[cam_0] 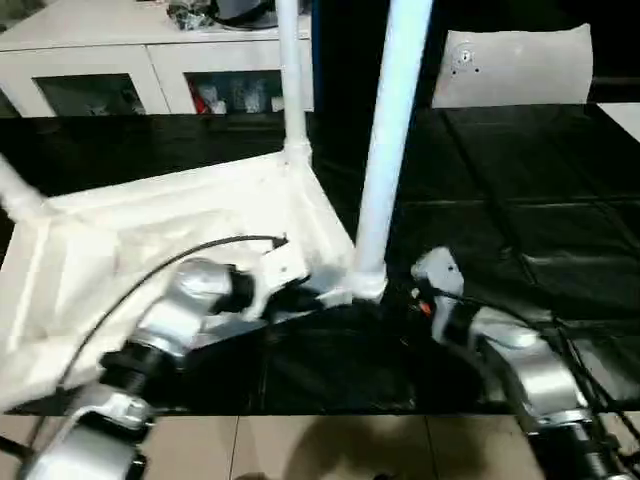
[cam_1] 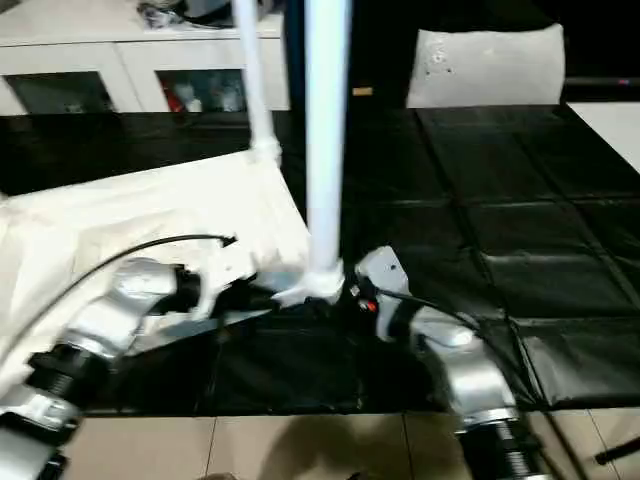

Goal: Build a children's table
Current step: Rotate leg to tighten

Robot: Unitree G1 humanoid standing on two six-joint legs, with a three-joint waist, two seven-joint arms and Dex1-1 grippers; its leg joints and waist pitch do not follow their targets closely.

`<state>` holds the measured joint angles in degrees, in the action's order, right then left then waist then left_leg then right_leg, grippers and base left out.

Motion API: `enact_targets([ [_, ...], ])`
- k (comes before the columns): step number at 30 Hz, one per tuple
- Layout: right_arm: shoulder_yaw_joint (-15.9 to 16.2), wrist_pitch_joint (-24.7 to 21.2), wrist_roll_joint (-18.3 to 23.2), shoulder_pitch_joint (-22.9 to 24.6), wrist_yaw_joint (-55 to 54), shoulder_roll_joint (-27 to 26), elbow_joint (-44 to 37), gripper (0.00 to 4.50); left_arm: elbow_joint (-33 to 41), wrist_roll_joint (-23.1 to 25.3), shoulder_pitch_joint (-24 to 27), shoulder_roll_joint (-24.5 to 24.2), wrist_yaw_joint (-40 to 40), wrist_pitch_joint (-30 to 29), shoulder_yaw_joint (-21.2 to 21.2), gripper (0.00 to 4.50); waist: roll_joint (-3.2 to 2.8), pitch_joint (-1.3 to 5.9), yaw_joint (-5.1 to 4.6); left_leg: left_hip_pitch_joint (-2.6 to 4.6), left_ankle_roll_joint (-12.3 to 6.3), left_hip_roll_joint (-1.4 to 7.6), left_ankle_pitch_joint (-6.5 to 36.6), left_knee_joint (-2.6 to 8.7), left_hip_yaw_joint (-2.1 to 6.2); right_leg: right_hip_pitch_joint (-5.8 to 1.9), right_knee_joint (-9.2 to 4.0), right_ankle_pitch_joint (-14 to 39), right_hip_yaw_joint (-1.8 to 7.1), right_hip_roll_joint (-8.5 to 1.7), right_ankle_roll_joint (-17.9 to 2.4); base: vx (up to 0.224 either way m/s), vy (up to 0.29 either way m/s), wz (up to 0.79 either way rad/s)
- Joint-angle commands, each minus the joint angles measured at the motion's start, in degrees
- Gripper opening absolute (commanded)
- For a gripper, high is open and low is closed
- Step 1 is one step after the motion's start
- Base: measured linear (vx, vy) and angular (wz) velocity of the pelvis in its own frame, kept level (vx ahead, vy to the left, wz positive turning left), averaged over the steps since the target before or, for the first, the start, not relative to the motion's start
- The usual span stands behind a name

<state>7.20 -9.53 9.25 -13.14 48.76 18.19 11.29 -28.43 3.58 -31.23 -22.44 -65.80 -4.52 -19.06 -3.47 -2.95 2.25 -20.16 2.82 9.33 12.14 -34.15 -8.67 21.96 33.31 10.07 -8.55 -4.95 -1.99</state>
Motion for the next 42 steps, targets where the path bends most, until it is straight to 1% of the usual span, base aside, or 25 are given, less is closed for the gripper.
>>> enact_targets([
  [1, 0.57, -0.87, 2.76, -0.73, 7.18, 2.86, -2.07, 4.46, -2.34, 1.06, -0.71, -2.38, -7.87, 3.60, -3.79, 0.00, 0.47, 3.27, 0.32, -0.26, -5.19, 3.95, 12.35, 4.19, 1.22, -3.15, -5.24, 20.85, 4.37, -5.12, -6.95, 0.000, 0.000, 0.00],
  [2, 0.96, -1.27, 3.24, -1.07, 8.99, 3.74, -2.17, 4.46, -2.84, 1.04, -1.14, -2.69, -9.13, 4.19, -4.05, 0.00, 0.55, 3.42, 0.65, -0.20, -5.37, 4.25, 11.71, 4.21, 1.22, -3.20, -4.92, 19.39, 4.49, -5.16, -7.27, 0.000, 0.000, 0.00],
  [4, 1.33, -1.62, 3.67, -1.39, 10.65, 4.51, -2.23, 4.46, -3.32, 1.08, -1.53, -2.98, -10.25, 4.93, -4.36, 0.00, 0.45, 3.48, 1.09, -0.36, -5.55, 4.45, 10.17, 4.21, 1.24, -3.22, -4.41, 16.69, 4.49, -5.11, -8.26, 0.000, 0.000, 0.00],
  [5, 1.90, -1.86, 4.02, -1.81, 12.55, 5.39, -2.23, 4.46, -3.81, 1.10, -1.96, -3.35, -11.69, 6.06, -4.87, 0.00, 0.82, 3.58, 1.40, -0.22, -5.62, 4.43, 9.47, 4.12, 1.12, -3.16, -4.21, 15.82, 4.52, -5.23, -8.85, 0.000, 0.000, 0.00],
  [6, 2.48, -1.90, 4.08, -2.22, 14.04, 6.09, -2.13, 4.46, -4.05, 1.22, -2.31, -3.62, -12.66, 6.63, -5.31, 0.00, 0.91, 3.63, 1.69, -0.27, -5.67, 4.35, 9.01, 4.04, 0.98, -3.20, -4.25, 15.64, 4.48, -5.27, -9.08, 0.000, 0.000, 0.00],
  [7, 3.09, -1.92, 4.14, -2.64, 15.58, 6.74, -1.91, 4.46, -4.42, 1.38, -2.70, -3.84, -13.57, 7.45, -5.75, 0.00, 0.86, 3.64, 1.84, -0.25, -5.66, 4.39, 8.80, 4.04, 1.00, -3.25, -4.16, 15.55, 4.48, -5.31, -9.15, 0.000, 0.000, 0.00],
  [8, 4.48, -1.38, 3.83, -3.46, 18.52, 7.91, -1.33, 4.46, -5.17, 1.50, -3.44, -4.00, -15.40, 8.84, -6.50, 0.00, 1.05, 3.66, 2.04, -0.33, -5.75, 4.40, 8.39, 3.98, 0.95, -3.26, -4.09, 15.29, 4.44, -5.28, -9.21, 0.000, 0.000, 0.00],
  [10, 5.15, -1.05, 3.70, -3.88, 19.92, 8.35, -0.98, 4.46, -5.45, 1.48, -3.76, -3.96, -16.25, 9.52, -6.84, 0.00, 1.02, 3.69, 2.52, -0.27, -5.82, 4.57, 7.77, 3.94, 0.87, -3.16, -3.97, 15.00, 4.59, -5.43, -9.22, 0.000, 0.000, 0.00],
  [11, 5.15, -1.05, 3.70, -3.88, 19.92, 8.35, -0.98, 4.46, -5.45, 1.48, -3.76, -3.96, -16.25, 9.52, -6.84, 0.00, 1.19, 3.69, 2.69, -0.25, -5.80, 4.56, 7.72, 3.93, 0.82, -3.16, -4.00, 15.20, 4.55, -5.45, -9.21, 0.000, 0.000, 0.00],
  [12, 5.83, -0.50, 3.34, -4.56, 21.07, 8.66, -0.33, 4.46, -5.76, 1.37, -4.13, -3.84, -17.38, 10.19, -7.24, 0.00, 1.16, 3.82, 3.24, -0.03, -5.56, 4.58, 7.12, 3.87, 0.70, -3.00, -3.98, 15.15, 4.57, -5.46, -9.27, 0.000, 0.000, 0.00],
  [14, 7.07, 0.05, 2.41, -6.48, 22.63, 8.49, 1.28, 4.46, -5.77, 1.76, -4.66, -3.10, -18.66, 11.36, -8.16, 0.00, 1.25, 3.81, 3.46, -0.08, -5.35, 4.59, 7.04, 3.92, 0.66, -3.06, -3.93, 15.21, 4.53, -5.36, -9.21, 0.000, 0.000, 0.00],
  [17, 7.31, 0.05, 2.31, -7.26, 22.65, 8.14, 1.94, 4.46, -5.84, 1.73, -4.81, -2.69, -18.73, 11.53, -8.30, 0.00, 1.33, 3.88, 3.88, 0.11, -4.81, 4.75, 7.01, 3.93, 0.58, -2.95, -3.79, 15.21, 4.59, -5.51, -9.36, 0.000, 0.000, 0.00],
  [18, 7.40, -0.03, 2.36, -7.62, 22.63, 7.99, 2.24, 4.30, -5.86, 1.63, -4.89, -2.49, -18.71, 11.46, -8.35, 0.00, 1.38, 3.94, 4.15, 0.25, -4.72, 4.81, 6.78, 3.91, 0.52, -2.84, -3.73, 14.72, 4.63, -5.47, -9.42, 0.000, 0.000, 0.00],
  [19, 7.54, -0.09, 2.44, -8.00, 22.72, 7.86, 2.61, 4.20, -5.94, 1.57, -4.98, -2.35, -18.78, 11.51, -8.45, 0.00, 1.37, 3.95, 4.17, 0.26, -4.70, 4.84, 6.65, 3.94, 0.51, -2.84, -3.66, 14.43, 4.62, -5.48, -9.50, 0.000, 0.000, 0.00],
  [20, 7.72, -0.27, 2.62, -8.47, 23.00, 7.73, 3.09, 4.12, -6.03, 1.53, -5.06, -2.18, -18.92, 11.65, -8.57, 0.00, 1.54, 4.03, 4.28, 0.15, -4.77, 4.85, 6.14, 3.92, 0.50, -2.94, -3.48, 13.72, 4.61, -5.49, -9.50, 0.000, 0.000, 0.00],
  [23, 8.18, -0.77, 2.69, -8.86, 23.74, 7.74, 3.67, 4.00, -5.94, 1.50, -4.94, -2.06, -19.33, 11.87, -8.69, 0.00, 1.54, 4.09, 4.40, 0.04, -4.99, 4.84, 5.66, 3.88, 0.45, -2.99, -3.37, 12.72, 4.55, -5.50, -9.51, 0.000, 0.000, 0.00],
  [25, 8.67, -1.24, 2.63, -8.92, 24.49, 8.10, 3.88, 3.68, -6.12, 1.59, -4.81, -2.23, -19.66, 12.17, -8.85, 0.00, 1.70, 4.10, 4.46, 0.03, -4.95, 4.77, 5.73, 3.84, 0.36, -3.04, -3.41, 12.99, 4.57, -5.58, -9.37, 0.000, 0.000, 0.00],
  [26, 8.94, -1.44, 2.57, -8.90, 24.90, 8.35, 4.04, 3.68, -6.42, 1.76, -4.74, -2.38, -19.71, 12.57, -8.94, 0.00, 1.65, 4.06, 4.52, 0.00, -5.00, 4.72, 5.93, 3.82, 0.32, -3.02, -3.50, 13.67, 4.52, -5.57, -9.18, 0.000, 0.000, 0.00],
  [27, 9.01, -1.44, 2.53, -8.88, 25.07, 8.44, 4.13, 3.65, -6.54, 1.86, -4.71, -2.41, -19.69, 12.76, -8.95, 0.00, 1.85, 4.03, 4.54, 0.04, -4.92, 4.76, 6.04, 3.88, 0.32, -3.02, -3.58, 14.55, 4.52, -5.57, -8.80, 0.000, 0.000, 0.00],
  [28, 9.02, -1.64, 2.58, -8.85, 25.22, 8.46, 4.19, 3.57, -6.59, 1.89, -4.68, -2.43, -19.70, 12.79, -8.93, 0.00, 1.77, 4.02, 4.59, 0.07, -4.86, 4.75, 6.18, 3.87, 0.28, -2.98, -3.63, 14.96, 4.52, -5.58, -8.72, 0.000, 0.000, 0.00],
  [29, 8.96, -1.74, 2.58, -8.83, 25.41, 8.46, 4.30, 3.30, -6.59, 1.88, -4.68, -2.43, -19.69, 12.78, -8.96, 0.00, 1.74, 3.99, 4.63, 0.08, -4.78, 4.76, 6.32, 3.88, 0.26, -2.96, -3.72, 15.62, 4.49, -5.58, -8.46, 0.000, 0.000, 0.00],
  [32, 8.85, -1.91, 2.79, -8.83, 25.83, 8.43, 4.56, 3.20, -6.52, 1.76, -4.65, -2.45, -19.71, 12.67, -8.99, 0.00, 1.72, 4.01, 4.78, 0.17, -4.43, 4.88, 6.44, 3.93, 0.21, -2.87, -3.72, 15.88, 4.54, -5.55, -8.32, 0.000, 0.000, 0.00],
  [35, 8.72, -2.57, 3.61, -8.70, 25.99, 8.25, 4.45, 2.84, -6.58, 1.70, -4.71, -2.38, -19.71, 12.50, -8.97, 0.00, 1.77, 4.03, 4.85, 0.15, -4.33, 4.88, 6.35, 3.89, 0.13, -2.90, -3.55, 14.96, 4.56, -5.54, -8.69, 0.000, 0.000, 0.00],
  [38, 8.84, -3.11, 3.99, -8.34, 26.32, 8.25, 4.18, 2.78, -6.90, 1.74, -4.82, -2.15, -19.36, 12.25, -8.76, 0.00, 1.68, 4.08, 4.97, 0.14, -4.29, 4.86, 6.13, 3.83, 0.08, -2.90, -3.54, 14.83, 4.57, -5.55, -8.75, 0.000, 0.000, 0.00],
  [42, 8.23, -6.80, 6.15, -6.53, 25.65, 7.12, 1.97, 2.73, -7.26, 0.93, -4.80, -0.87, -16.62, 8.72, -7.01, 0.00, 1.63, 4.14, 5.41, 0.25, -4.36, 4.94, 5.60, 3.77, 0.03, -2.84, -3.56, 14.64, 4.60, -5.53, -8.62, 0.000, 0.000, 0.00],
])
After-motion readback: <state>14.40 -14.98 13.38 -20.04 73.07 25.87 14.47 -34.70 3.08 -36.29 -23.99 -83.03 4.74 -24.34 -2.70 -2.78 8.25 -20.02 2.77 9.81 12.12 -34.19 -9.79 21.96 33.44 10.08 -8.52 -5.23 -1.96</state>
